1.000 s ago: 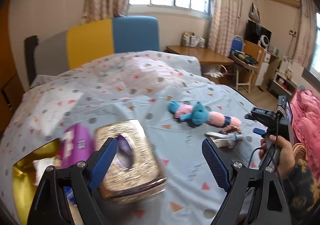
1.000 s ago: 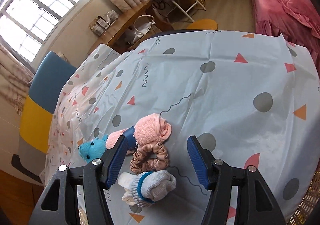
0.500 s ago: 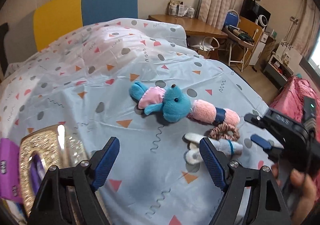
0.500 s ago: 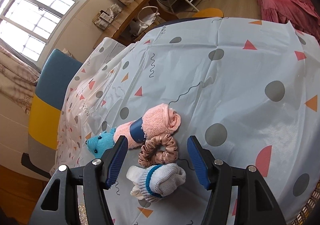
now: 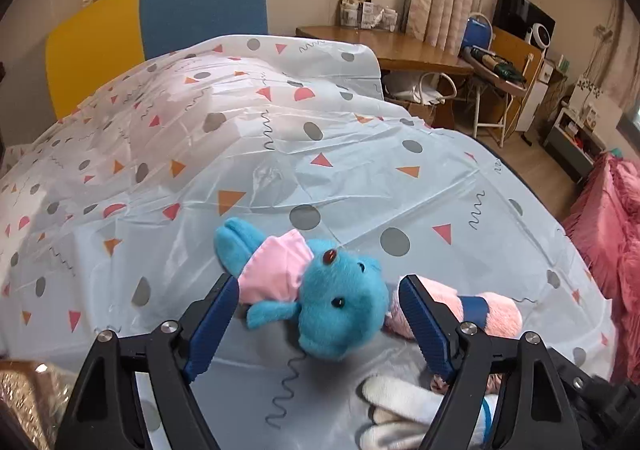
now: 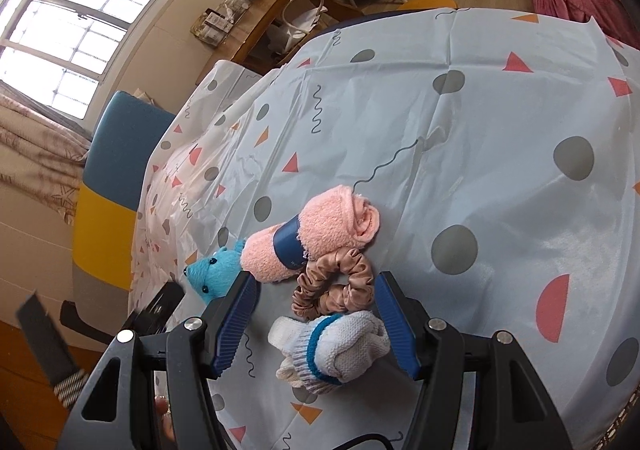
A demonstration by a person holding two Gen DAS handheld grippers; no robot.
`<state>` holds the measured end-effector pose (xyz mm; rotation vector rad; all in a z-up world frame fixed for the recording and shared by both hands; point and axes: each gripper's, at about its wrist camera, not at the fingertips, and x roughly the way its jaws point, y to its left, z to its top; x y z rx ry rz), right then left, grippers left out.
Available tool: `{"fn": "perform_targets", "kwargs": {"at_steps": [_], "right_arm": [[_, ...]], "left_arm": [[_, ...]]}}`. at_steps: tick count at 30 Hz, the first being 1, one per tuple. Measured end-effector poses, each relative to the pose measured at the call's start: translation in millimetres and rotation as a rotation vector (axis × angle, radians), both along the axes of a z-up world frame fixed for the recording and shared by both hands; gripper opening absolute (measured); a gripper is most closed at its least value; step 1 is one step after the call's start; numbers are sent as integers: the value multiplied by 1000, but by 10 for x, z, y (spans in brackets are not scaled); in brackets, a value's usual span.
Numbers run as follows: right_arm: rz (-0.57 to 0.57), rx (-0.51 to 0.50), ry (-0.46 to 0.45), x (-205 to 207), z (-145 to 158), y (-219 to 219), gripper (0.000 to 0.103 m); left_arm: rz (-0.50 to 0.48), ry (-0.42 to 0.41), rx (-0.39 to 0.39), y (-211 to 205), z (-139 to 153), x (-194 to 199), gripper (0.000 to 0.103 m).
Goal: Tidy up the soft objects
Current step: 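Grasp the blue plush elephant with the left gripper while the right approaches the white sock, then grasp the brown satin scrunchie with the right gripper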
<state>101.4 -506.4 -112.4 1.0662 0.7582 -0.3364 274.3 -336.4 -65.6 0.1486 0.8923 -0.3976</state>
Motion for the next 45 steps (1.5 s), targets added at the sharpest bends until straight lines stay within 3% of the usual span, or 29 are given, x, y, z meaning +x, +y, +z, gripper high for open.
{"fn": "perform_targets", "kwargs": {"at_steps": [3, 4, 5, 9, 19, 30, 40, 45], "right_arm": [[-12, 1, -2, -15, -3, -13, 63], [-15, 3, -1, -19, -11, -20, 63], [-17, 6, 1, -22, -19, -23, 63], [-5, -1, 21, 13, -46, -16, 63], [-31, -6, 28, -35, -53, -43, 63], [28, -33, 115, 106, -141, 35, 65], [167, -276, 239, 420, -97, 331, 66], [223, -338, 301, 559, -177, 427, 66]], "left_arm": [[-11, 17, 36, -101, -163, 137, 79], [-17, 32, 37, -108, -222, 180, 69], [-39, 69, 15, -103, -286, 218, 41], [-61, 112, -77, 10, -259, 136, 31], [-164, 88, -110, 418, 72, -817, 30], [-344, 139, -72, 800, -246, -1748, 31], [-321, 97, -93, 866, -275, -1826, 32], [-297, 100, -107, 890, -294, -1827, 33]]}}
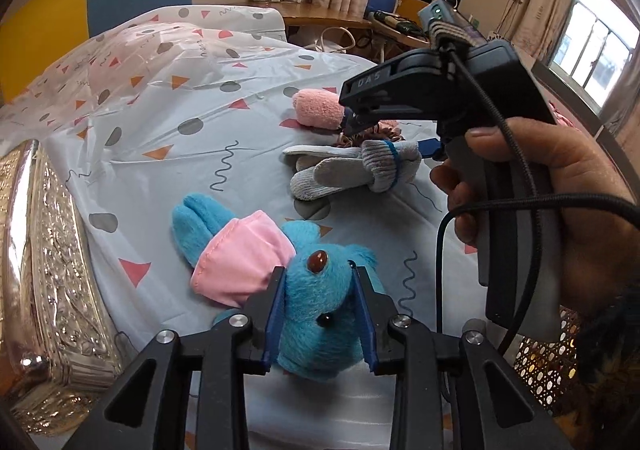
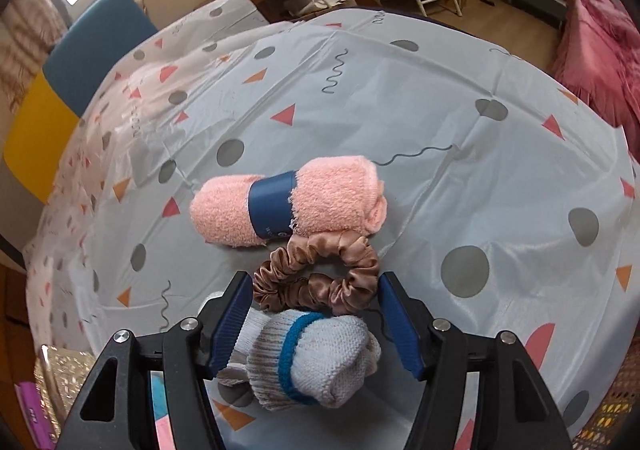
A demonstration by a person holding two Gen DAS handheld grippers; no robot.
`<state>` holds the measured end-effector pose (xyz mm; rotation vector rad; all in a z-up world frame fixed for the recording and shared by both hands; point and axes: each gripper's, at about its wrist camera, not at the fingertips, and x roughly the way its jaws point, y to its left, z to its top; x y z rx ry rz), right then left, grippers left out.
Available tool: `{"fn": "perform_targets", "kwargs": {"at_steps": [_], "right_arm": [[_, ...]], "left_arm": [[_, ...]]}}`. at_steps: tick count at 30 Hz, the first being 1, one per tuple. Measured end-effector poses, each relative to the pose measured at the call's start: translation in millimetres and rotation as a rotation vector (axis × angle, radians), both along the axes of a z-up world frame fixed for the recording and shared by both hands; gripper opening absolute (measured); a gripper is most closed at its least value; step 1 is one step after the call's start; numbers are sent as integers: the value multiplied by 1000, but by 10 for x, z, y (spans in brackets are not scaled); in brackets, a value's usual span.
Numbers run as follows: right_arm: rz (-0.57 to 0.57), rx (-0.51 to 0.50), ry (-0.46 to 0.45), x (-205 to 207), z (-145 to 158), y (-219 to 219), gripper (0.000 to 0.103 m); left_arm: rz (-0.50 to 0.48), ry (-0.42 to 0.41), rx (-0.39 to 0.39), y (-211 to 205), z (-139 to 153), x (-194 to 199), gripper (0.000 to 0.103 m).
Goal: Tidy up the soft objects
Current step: 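Grasp the brown satin scrunchie with the right gripper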
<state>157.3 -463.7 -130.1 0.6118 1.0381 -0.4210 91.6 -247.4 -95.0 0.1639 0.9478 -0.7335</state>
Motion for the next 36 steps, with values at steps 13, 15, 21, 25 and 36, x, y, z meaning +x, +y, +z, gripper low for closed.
{"fn": "perform_targets", "kwargs": {"at_steps": [13, 15, 21, 25, 36], "right_arm": [[-23, 36, 38, 15, -141, -118, 9], [-45, 74, 21, -13, -154, -166, 9], [-33, 73, 28, -7, -180, -150, 9], [-49, 92, 13, -27, -174, -174, 8], [5, -1, 56, 33, -136, -72, 7]], "left_arm": [[6, -4, -14, 54, 44, -42, 32], [6, 2, -21, 64, 63, -55, 31], [-3, -23, -16, 106, 173, -113, 30], [-15, -78, -17, 104, 310, -184, 30], [5, -206, -34, 196, 722, -176, 30]]}}
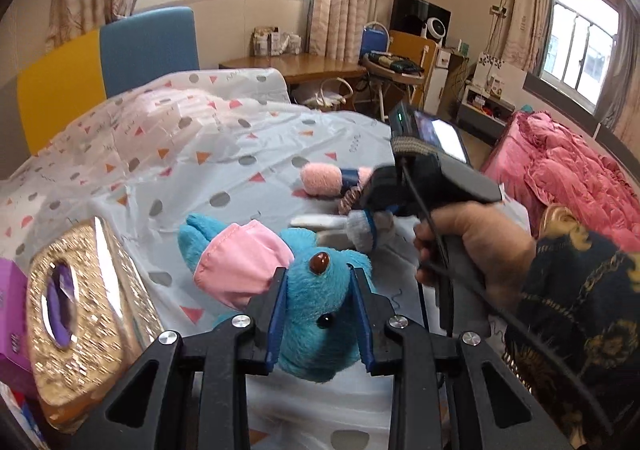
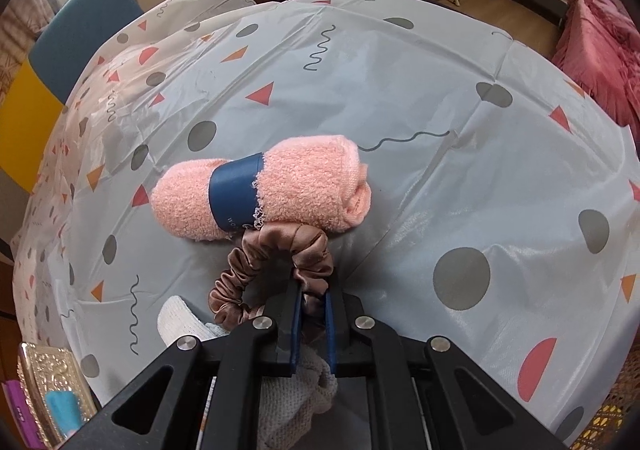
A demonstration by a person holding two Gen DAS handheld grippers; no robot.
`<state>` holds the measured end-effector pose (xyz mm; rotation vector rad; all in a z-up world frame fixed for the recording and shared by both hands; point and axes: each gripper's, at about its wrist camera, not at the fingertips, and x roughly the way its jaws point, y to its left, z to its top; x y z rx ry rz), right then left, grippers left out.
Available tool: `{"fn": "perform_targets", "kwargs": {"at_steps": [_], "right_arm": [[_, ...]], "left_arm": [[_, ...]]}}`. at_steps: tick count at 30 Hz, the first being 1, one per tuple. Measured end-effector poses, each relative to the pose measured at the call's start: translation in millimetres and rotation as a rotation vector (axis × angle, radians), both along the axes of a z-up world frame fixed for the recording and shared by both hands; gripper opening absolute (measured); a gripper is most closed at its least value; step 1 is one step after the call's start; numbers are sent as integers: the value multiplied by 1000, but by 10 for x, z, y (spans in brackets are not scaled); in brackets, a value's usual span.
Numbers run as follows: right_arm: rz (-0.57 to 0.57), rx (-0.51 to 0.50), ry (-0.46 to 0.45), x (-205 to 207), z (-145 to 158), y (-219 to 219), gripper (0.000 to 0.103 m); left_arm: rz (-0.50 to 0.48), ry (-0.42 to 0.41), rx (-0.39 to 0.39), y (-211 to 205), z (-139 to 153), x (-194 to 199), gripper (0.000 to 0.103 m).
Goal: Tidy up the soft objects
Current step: 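Grasp the brown satin scrunchie with the right gripper, then carry the blue elephant into the gold tin and open the left gripper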
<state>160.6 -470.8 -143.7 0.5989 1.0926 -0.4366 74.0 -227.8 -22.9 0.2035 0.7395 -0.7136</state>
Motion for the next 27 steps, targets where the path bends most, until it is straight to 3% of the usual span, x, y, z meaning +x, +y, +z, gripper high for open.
{"fn": "perform_targets", "kwargs": {"at_steps": [5, 12, 21, 27], "right_arm": [[30, -41, 21, 33, 14, 59, 7], [56, -81, 38, 64, 28, 105, 8], [88, -123, 55, 95, 25, 165, 9], [129, -182, 79, 169, 8, 234, 10]], "left_arm": [[47, -50, -39, 107, 279, 191, 30], [198, -84, -76, 518, 603, 599, 30], [464, -99, -139, 1699, 833, 776, 30], [609, -127, -130, 2515, 846, 636, 30]]}}
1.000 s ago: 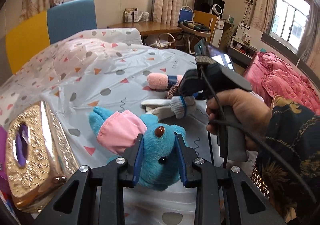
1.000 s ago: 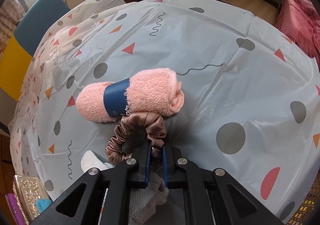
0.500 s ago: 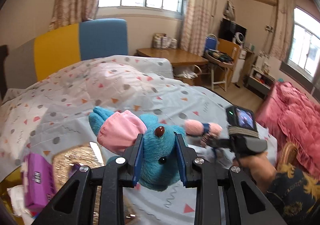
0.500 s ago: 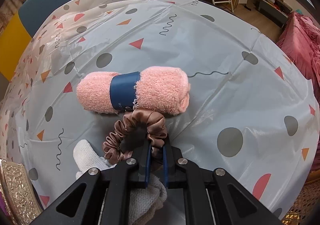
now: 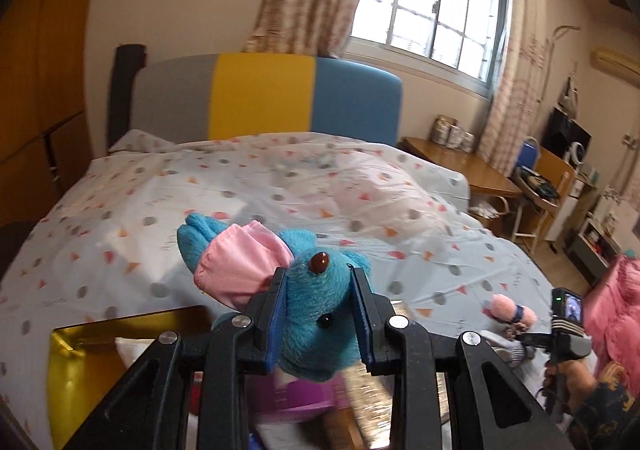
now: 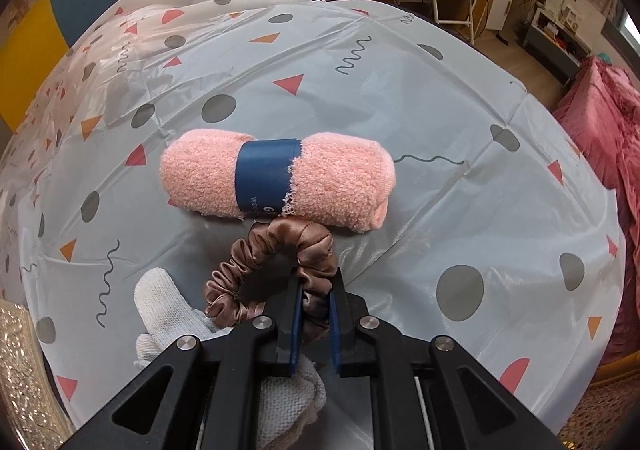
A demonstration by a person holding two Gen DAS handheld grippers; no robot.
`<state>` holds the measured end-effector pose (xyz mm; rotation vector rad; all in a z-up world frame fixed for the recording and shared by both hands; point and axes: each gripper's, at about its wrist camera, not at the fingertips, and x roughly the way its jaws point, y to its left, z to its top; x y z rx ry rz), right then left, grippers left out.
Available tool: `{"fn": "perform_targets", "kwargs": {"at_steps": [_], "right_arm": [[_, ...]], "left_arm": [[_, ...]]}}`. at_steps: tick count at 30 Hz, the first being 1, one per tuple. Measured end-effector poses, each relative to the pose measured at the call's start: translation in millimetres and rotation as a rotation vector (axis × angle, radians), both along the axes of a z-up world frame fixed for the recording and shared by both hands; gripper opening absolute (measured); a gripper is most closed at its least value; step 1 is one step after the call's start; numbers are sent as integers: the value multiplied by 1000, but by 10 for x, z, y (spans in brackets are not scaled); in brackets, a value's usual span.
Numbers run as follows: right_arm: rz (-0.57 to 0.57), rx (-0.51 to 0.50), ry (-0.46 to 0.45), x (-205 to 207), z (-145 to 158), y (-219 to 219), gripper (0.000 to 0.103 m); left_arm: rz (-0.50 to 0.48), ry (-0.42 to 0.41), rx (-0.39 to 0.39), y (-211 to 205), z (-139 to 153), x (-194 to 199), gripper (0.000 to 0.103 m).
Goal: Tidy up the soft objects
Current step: 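Carry the blue elephant into the gold tin and open the left gripper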
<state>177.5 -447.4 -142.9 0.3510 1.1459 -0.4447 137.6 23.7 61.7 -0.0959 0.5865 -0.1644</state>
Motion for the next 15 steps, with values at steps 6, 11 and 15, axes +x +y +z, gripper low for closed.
{"fn": "perform_targets", "kwargs": {"at_steps": [6, 11, 15], "right_arm": [[14, -16, 5, 5, -1, -18, 10], [30, -36, 11, 25, 2, 12, 10], [33, -39, 12, 16, 6, 13, 10]], "left_arm": [[117, 23, 9, 662, -145, -255, 31], [223, 73, -2, 1144, -387, -470, 31], [310, 108, -19, 1505, -573, -652, 31]]}}
